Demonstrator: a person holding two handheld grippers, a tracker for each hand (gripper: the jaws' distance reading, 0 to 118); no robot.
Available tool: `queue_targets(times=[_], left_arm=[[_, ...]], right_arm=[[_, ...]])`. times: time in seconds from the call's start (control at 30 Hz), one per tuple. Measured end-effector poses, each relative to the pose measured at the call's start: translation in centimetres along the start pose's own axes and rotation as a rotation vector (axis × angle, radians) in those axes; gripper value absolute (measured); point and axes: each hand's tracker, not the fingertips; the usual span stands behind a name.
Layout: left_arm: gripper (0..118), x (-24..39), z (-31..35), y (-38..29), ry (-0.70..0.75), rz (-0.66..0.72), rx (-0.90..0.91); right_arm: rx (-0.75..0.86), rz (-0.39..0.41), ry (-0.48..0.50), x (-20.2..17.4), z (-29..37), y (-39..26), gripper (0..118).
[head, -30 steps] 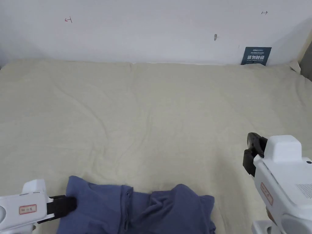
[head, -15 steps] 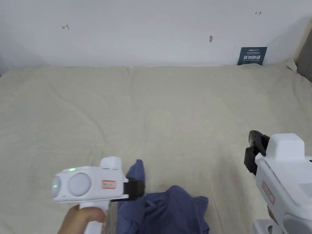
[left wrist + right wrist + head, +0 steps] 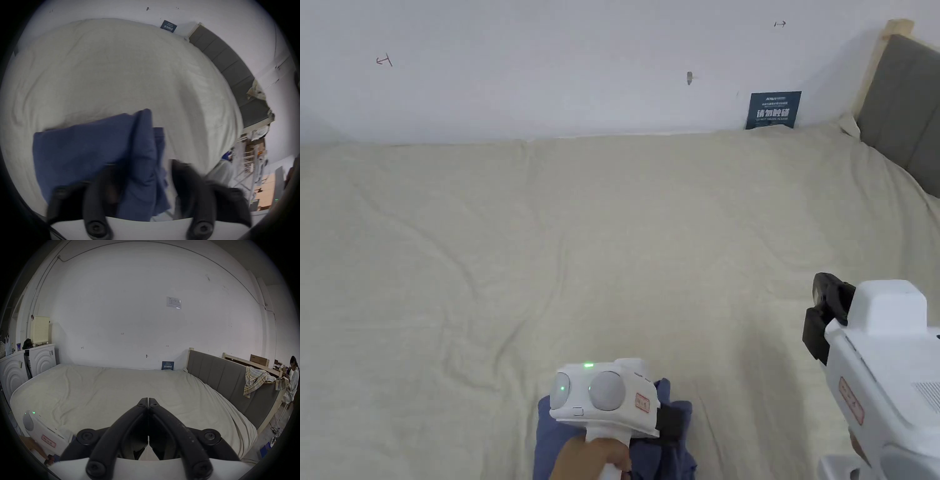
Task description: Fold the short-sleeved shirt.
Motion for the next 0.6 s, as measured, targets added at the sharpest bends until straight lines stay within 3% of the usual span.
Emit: queue_targets(times=[0.03,0.07,0.2,0.33,0.43,0.5,0.57,0.6], left_arm=[[113,0.0,0.5,-0.1,-0.052,0.019,0.009],[115,0.0,1.1,-0.1,-0.079,0.026,0.019],[113,-0.2,5.2,-0.4,-0.127,0.004,0.155],[110,-1.2,9.2,-1.3,-0.028,-0.064,0.324],[78,-2.1,11.1,-2.5,0.070,-0.113,0.455],[35,-2.9,11.6,-3.1,0.100,-0.129,0.511],[2,-3.8,11.5,-3.7,0.124,-0.128,0.530],[1,-4.0,11.2,-4.0,0.133,-0.136,0.526]], right_arm=[[-0.002,-0.002,-0.003,0.1,0.0,-0.1,2],[-0.003,-0.004,-0.004,0.2,0.0,-0.1,2],[0.003,-0.011,-0.006,0.1,0.2,0.1,2],[0.017,-0.009,0.002,-0.3,0.5,0.7,2],[0.030,-0.008,0.013,-0.8,0.7,1.1,2],[0.035,-0.007,0.019,-1.0,0.7,1.3,2],[0.037,-0.005,0.025,-1.2,0.7,1.3,2],[0.037,-0.004,0.026,-1.3,0.7,1.3,2]])
